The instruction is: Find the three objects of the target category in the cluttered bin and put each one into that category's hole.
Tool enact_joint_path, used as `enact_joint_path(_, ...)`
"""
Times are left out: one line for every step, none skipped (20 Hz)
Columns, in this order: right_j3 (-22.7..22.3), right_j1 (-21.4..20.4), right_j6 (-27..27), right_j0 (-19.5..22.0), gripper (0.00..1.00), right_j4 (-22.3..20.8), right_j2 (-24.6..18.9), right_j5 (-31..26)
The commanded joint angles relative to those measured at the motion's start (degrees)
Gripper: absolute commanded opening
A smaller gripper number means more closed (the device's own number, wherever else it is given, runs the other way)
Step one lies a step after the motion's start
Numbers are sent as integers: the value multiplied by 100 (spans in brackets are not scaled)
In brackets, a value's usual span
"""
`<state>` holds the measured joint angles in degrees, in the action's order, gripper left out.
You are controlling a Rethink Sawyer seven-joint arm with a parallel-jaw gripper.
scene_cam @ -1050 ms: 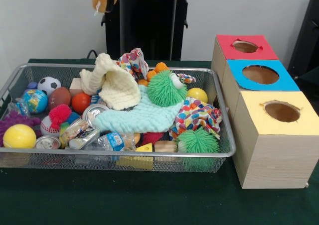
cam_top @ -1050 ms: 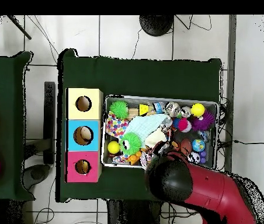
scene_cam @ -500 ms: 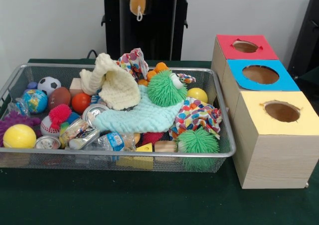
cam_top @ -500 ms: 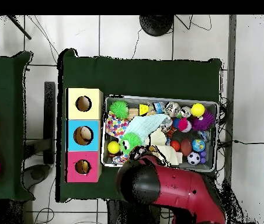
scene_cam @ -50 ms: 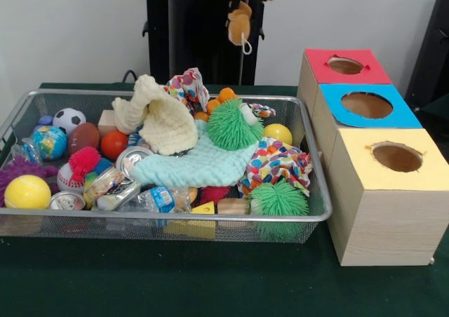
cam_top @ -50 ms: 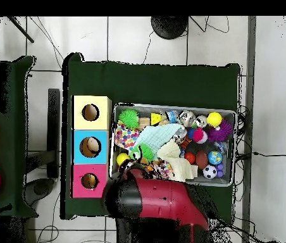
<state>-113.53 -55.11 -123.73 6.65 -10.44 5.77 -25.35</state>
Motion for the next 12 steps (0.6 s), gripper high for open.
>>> enact_joint_path(-469,636,-1752,-392,0,319,329,545)
enact_joint_path(-536,685,-1787,-456,0,391,359,663)
enact_joint_path(-602,734,-1822,-520,0,464,390,780)
enact_joint_path(-677,787,-1853,-561,0,546,397,896)
enact_joint_path(-737,823,-1887,-605,0,614,403,977)
enact_joint_path(-783,862,-1927,-675,0,687,429,1056)
enact_joint_path(-834,888,-1974,-758,0,777,462,1103)
enact_joint_path(-905,893,-2010,-803,0,902,453,1123)
enact_joint_path(-991,861,-2038,-835,0,1046,426,1104)
enact_joint_path(-1047,804,-2057,-886,0,1173,421,1038)
enact_joint_path(-1104,747,-2075,-937,0,1300,417,972)
enact_joint_path(-1125,677,-2086,-1022,0,1411,446,881)
